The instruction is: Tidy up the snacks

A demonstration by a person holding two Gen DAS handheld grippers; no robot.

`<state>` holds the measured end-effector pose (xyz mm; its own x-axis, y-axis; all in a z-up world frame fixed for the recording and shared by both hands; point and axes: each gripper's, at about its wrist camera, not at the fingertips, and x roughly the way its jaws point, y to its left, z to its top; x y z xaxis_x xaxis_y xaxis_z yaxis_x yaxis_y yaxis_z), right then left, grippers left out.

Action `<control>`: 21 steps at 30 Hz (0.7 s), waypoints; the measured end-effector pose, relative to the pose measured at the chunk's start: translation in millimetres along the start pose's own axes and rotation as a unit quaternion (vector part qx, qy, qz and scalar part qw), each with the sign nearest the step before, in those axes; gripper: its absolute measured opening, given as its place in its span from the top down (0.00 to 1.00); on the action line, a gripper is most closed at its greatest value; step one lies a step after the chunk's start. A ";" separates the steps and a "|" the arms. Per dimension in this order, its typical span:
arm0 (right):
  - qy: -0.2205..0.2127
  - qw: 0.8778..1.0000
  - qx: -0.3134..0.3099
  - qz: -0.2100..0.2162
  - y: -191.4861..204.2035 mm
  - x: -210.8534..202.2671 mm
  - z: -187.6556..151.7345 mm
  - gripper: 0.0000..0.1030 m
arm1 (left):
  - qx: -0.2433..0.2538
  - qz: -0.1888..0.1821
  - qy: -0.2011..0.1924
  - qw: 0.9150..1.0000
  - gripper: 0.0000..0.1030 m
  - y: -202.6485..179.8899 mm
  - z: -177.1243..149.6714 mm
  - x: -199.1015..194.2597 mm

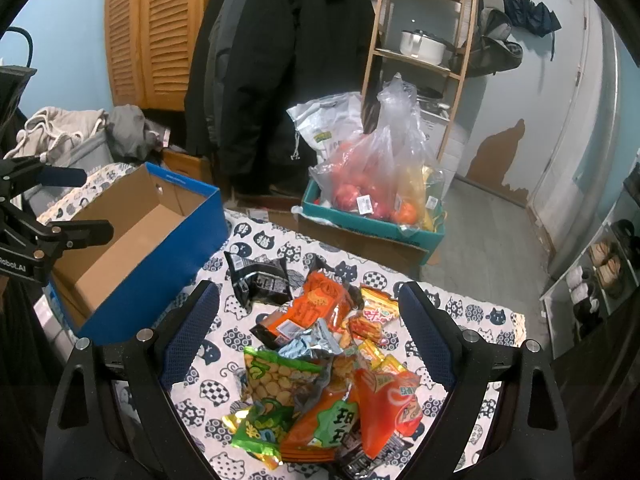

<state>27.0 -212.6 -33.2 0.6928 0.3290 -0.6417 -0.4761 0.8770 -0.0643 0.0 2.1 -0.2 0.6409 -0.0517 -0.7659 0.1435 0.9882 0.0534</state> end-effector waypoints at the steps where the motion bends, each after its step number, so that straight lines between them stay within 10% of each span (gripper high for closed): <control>1: 0.000 1.000 0.000 0.000 0.2 0.2 0.0 0.13 | 0.000 0.000 0.000 1.000 0.05 0.1 0.3 0.0; 21: 0.002 1.000 -0.003 -0.004 1.6 1.2 0.7 0.13 | 0.000 0.000 0.000 1.000 0.05 -2.5 -1.0 -0.3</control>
<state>27.5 -210.6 -33.6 0.6945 0.3211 -0.6438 -0.4745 0.8771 -0.0744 -1.3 -0.2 -0.7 0.6413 -0.0526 -0.7655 0.1435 0.9883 0.0522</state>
